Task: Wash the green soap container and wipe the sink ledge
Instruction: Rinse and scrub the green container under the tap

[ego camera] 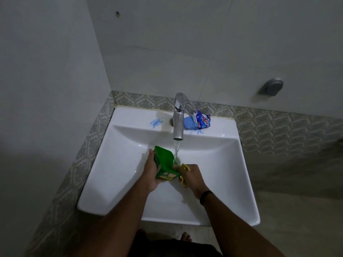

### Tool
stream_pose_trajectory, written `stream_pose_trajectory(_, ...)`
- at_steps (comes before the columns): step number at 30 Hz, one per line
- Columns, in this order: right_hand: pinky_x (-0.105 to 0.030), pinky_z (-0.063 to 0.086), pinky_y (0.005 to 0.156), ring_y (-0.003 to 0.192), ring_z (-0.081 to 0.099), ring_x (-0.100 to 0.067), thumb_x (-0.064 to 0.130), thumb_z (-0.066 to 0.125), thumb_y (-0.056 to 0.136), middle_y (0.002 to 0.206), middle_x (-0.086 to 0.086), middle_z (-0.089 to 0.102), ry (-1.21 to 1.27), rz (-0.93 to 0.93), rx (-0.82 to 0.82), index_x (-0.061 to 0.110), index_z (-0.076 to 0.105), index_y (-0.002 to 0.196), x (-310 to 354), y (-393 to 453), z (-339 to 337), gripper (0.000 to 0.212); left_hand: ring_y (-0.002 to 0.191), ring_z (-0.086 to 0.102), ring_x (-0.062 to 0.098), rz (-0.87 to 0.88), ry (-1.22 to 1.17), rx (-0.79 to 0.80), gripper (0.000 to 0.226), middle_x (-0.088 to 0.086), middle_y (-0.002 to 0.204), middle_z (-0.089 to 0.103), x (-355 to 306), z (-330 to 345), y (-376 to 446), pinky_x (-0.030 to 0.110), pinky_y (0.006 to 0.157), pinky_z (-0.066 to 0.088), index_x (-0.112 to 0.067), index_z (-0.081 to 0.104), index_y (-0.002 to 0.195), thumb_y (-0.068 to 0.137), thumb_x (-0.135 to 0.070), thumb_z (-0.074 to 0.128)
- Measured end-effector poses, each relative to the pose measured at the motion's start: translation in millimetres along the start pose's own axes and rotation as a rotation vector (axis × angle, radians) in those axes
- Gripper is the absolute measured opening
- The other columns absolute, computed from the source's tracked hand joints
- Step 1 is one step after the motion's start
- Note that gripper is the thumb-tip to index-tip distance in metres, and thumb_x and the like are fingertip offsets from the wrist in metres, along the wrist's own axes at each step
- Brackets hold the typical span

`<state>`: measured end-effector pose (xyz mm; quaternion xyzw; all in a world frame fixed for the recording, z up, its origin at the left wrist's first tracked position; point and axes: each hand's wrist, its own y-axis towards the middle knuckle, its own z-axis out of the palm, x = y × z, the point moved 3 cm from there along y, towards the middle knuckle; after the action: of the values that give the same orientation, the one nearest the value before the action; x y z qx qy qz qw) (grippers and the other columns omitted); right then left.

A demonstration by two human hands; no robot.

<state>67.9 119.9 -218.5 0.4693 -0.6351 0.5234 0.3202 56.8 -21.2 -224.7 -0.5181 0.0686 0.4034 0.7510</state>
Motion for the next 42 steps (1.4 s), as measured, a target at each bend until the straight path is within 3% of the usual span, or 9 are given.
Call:
stream_pose_trajectory(7,-0.031,0.035,0.056,0.052,0.046,-0.015,0.058,0.042,0.093,0.052,-0.001,0.052,-0.250,-0.132,-0.138,0.017,0.047,0.048,36.2,11.0,7.1,0.061,0.090,0.064,0.037,-0.045,-0.288,0.137,0.074,0.024,0.093,0.071,-1.2,-1.2,-1.3,0.047,0.070,0.058,-0.003,0.058,0.120,0.097,-0.061,0.018)
stream_pose_trajectory(13,-0.035,0.041,0.066,0.078,0.059,-0.027,0.038,0.024,0.103,0.076,-0.006,0.051,-0.618,-0.246,-0.063,0.017,0.042,0.069,64.4,21.3,27.4,0.044,0.069,0.073,0.034,0.005,-0.443,0.197,0.065,0.023,0.082,0.073,-5.8,-8.7,-3.6,0.043,0.056,0.061,-0.002,0.062,0.104,0.099,-0.055,0.024)
stream_pose_trajectory(17,-0.041,0.051,0.075,0.085,0.062,-0.033,0.021,0.031,0.102,0.093,-0.020,0.064,-0.684,-0.339,-0.082,0.009,0.052,0.080,68.3,23.6,32.0,0.033,0.070,0.073,0.034,0.025,-0.478,0.203,0.062,0.022,0.083,0.073,-6.5,-9.6,-4.6,0.042,0.056,0.061,-0.002,0.062,0.105,0.100,-0.053,0.026)
stream_pose_trajectory(21,-0.040,0.049,0.075,0.086,0.061,-0.032,0.019,0.032,0.102,0.093,-0.020,0.064,-0.469,-0.239,-0.098,0.001,0.058,0.094,64.2,25.9,24.9,0.033,0.077,0.073,0.036,0.027,-0.480,0.239,0.062,0.025,0.091,0.072,-9.9,-7.8,-2.2,0.043,0.059,0.061,0.000,0.060,0.111,0.101,-0.051,0.026)
stream_pose_trajectory(26,-0.025,0.049,0.061,0.076,0.061,-0.012,0.040,0.034,0.102,0.087,0.000,0.064,-0.066,-0.216,-0.066,0.016,0.056,0.106,50.4,15.2,16.2,0.033,0.077,0.072,0.039,-0.039,-0.461,0.295,0.056,0.027,0.093,0.071,-4.0,1.0,-4.0,0.044,0.055,0.060,0.004,0.062,0.106,0.102,-0.042,0.030)
stream_pose_trajectory(30,-0.017,0.037,0.048,0.051,0.049,-0.002,0.053,0.035,0.097,0.062,0.006,0.060,0.019,-0.137,-0.047,0.008,0.064,0.084,38.9,11.5,10.1,0.055,0.081,0.071,0.038,-0.079,-0.419,0.322,0.050,0.026,0.096,0.070,-0.7,6.4,-3.5,0.044,0.063,0.062,0.003,0.064,0.106,0.099,-0.039,0.038)
stream_pose_trajectory(33,-0.032,0.042,0.059,0.060,0.054,-0.013,0.058,0.036,0.094,0.066,-0.011,0.062,-0.027,-0.129,-0.179,-0.003,0.058,0.073,29.8,13.9,6.0,0.068,0.095,0.065,0.034,-0.120,-0.326,0.343,0.050,0.023,0.109,0.066,1.5,13.1,-3.9,0.042,0.074,0.061,-0.003,0.060,0.117,0.090,-0.044,0.047)
stream_pose_trajectory(36,-0.037,0.048,0.062,0.061,0.061,-0.019,0.067,0.032,0.091,0.066,-0.012,0.065,-0.011,-0.029,-0.286,0.006,0.058,0.062,23.6,15.3,1.4,0.072,0.104,0.061,0.030,-0.116,-0.057,0.320,0.065,0.018,0.122,0.063,8.6,16.2,-3.1,0.041,0.081,0.053,-0.013,0.059,0.124,0.091,-0.064,0.036)
stream_pose_trajectory(42,-0.019,0.029,0.036,0.036,0.038,-0.010,0.067,0.024,0.092,0.053,-0.003,0.047,0.165,0.193,-0.234,0.010,0.060,0.073,16.2,18.8,-5.6,0.070,0.109,0.060,0.027,0.002,0.250,0.205,0.080,0.012,0.123,0.063,12.1,19.4,-2.8,0.037,0.078,0.053,-0.026,0.056,0.127,0.074,-0.082,0.034)
